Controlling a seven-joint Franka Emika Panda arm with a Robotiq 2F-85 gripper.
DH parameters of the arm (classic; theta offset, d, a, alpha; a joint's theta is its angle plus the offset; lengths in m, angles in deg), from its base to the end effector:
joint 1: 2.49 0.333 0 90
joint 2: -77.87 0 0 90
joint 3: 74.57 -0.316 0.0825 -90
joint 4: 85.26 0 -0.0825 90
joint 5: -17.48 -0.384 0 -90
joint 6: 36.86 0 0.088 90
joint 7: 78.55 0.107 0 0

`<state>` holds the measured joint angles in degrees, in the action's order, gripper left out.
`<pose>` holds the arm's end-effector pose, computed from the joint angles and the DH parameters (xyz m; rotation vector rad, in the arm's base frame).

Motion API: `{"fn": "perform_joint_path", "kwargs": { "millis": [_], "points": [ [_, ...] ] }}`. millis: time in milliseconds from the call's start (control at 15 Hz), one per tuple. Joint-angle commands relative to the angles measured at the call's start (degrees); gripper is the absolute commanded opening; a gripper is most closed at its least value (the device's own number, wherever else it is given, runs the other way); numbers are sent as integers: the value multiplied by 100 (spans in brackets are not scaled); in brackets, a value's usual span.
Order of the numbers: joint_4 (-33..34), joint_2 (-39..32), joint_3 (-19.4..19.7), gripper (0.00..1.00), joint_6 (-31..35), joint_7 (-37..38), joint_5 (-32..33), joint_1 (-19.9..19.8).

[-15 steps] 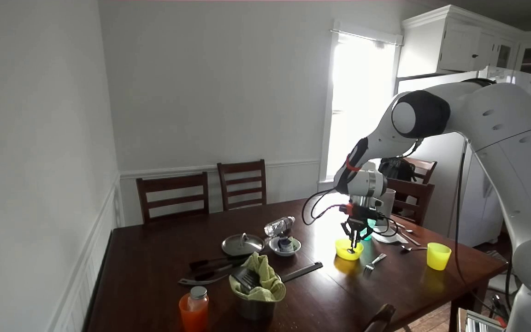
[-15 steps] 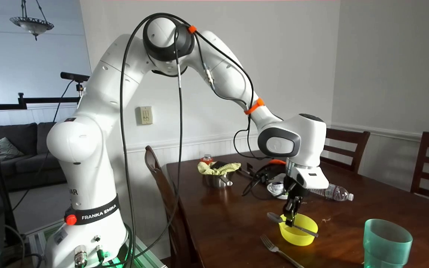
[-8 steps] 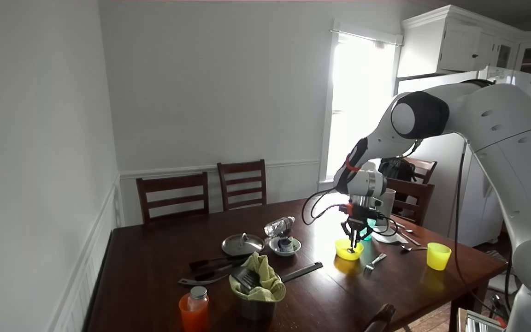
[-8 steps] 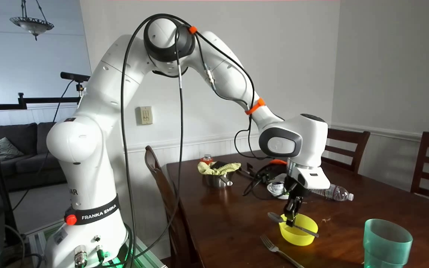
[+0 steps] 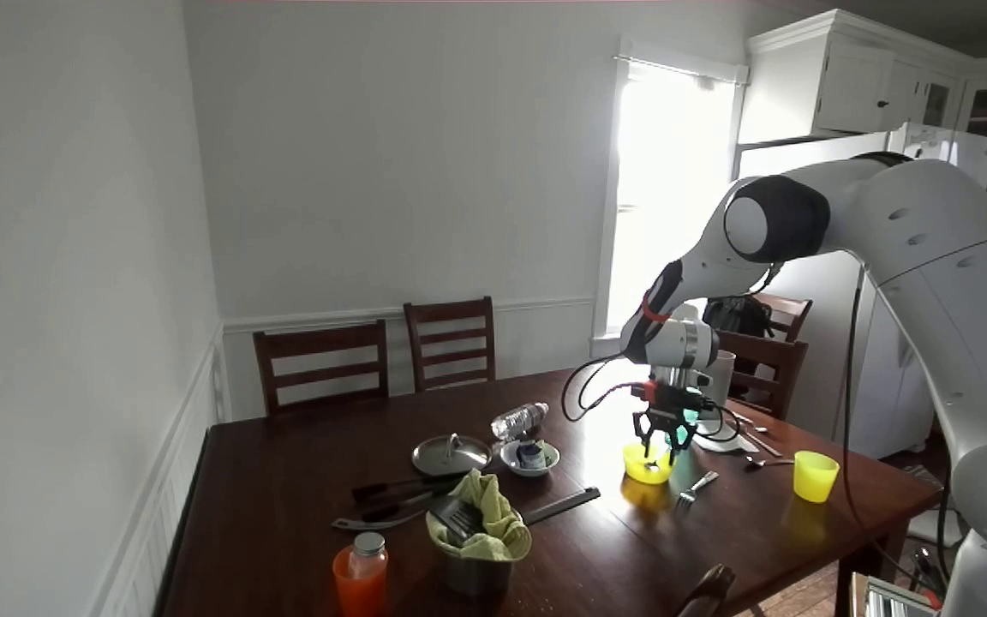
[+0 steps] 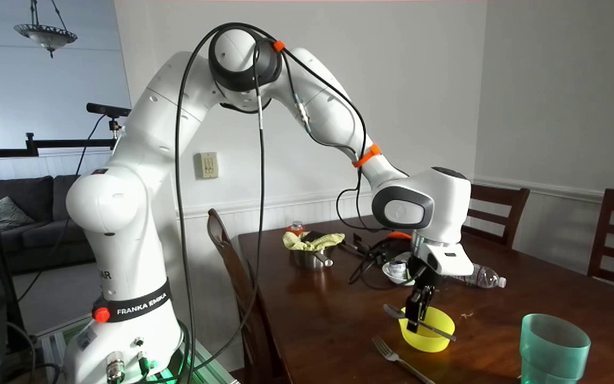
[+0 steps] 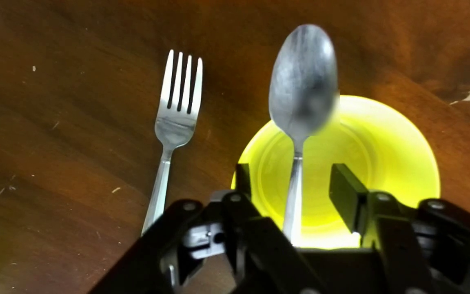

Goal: Pick up the spoon and fork next to the yellow bowl and put them in the yellow bowl starting with the spoon and end with the fork

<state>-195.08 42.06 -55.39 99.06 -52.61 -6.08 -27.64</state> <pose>0.4437 -0.4207 0.1694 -2.2396 2.0730 0.1503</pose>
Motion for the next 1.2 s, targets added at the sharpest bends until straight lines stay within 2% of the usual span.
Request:
{"fn": "perform_joint_path", "kwargs": {
  "millis": [0, 133, 600, 1133],
  "points": [
    [79, 36, -50, 86, -89, -73, -110, -96],
    [-44, 181, -48, 100, -70, -104, -126, -89],
    [-704, 762, 178, 100, -57, 68, -48, -16],
    [-1579, 1261, 481, 100, 279, -58, -260, -247]
  ]
}}
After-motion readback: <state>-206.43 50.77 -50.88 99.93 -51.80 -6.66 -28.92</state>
